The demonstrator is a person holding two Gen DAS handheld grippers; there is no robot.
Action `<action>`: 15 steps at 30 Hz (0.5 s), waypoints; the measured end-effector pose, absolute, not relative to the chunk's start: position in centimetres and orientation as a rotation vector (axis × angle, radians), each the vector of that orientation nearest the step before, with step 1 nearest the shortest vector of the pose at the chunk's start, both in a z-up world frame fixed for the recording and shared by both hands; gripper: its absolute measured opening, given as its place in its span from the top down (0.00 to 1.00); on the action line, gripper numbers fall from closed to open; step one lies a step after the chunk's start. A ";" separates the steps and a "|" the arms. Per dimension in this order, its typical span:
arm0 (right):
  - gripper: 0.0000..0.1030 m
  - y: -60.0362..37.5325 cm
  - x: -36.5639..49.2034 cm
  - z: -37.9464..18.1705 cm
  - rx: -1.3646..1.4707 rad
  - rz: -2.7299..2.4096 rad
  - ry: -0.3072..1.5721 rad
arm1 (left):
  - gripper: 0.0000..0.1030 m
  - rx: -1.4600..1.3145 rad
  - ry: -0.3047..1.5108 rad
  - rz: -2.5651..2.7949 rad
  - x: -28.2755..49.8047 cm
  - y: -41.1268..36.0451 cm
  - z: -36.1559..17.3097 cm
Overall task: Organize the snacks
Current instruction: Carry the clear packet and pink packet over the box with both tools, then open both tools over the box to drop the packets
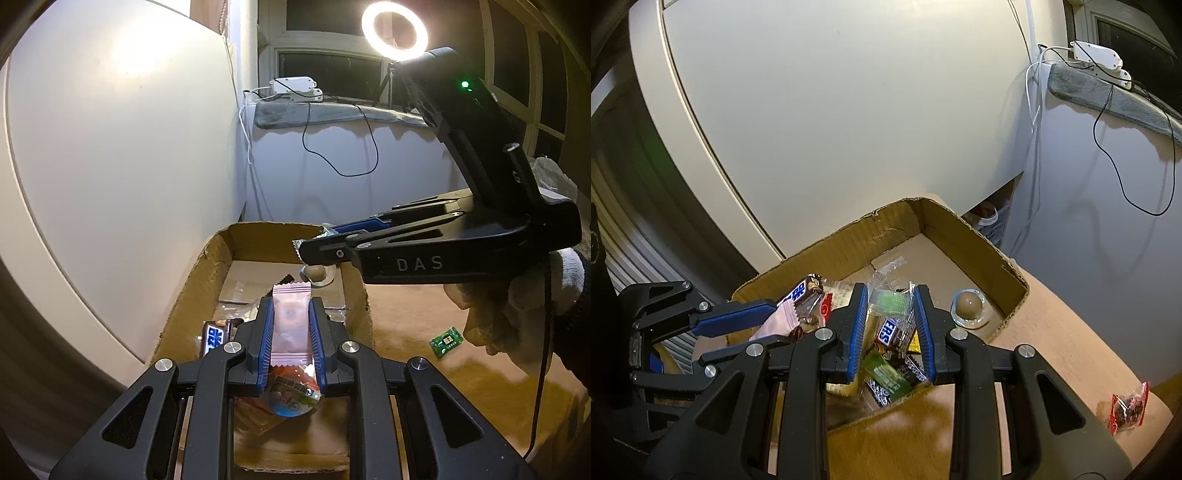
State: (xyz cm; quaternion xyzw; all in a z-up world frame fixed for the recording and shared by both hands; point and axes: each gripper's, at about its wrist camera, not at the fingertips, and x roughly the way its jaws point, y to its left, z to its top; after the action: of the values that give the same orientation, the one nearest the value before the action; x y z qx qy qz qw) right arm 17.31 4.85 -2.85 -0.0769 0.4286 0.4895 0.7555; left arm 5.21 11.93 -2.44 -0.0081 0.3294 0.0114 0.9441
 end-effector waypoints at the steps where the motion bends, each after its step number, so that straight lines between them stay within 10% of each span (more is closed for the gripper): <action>1: 0.74 4.9 17.4 -2.9 -0.166 1.069 0.936 | 0.83 -0.016 0.671 0.025 5.2 12.0 -2.4; 15: 0.64 5.7 17.7 -2.5 -0.158 1.083 0.927 | 0.70 -0.017 0.667 0.046 5.4 12.3 -2.4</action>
State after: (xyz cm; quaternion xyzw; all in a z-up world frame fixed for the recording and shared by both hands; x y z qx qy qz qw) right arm 17.71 5.71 -2.48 -0.0726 0.4249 0.4961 0.7537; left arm 5.39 12.27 -2.37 -0.0086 0.3272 0.0224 0.9447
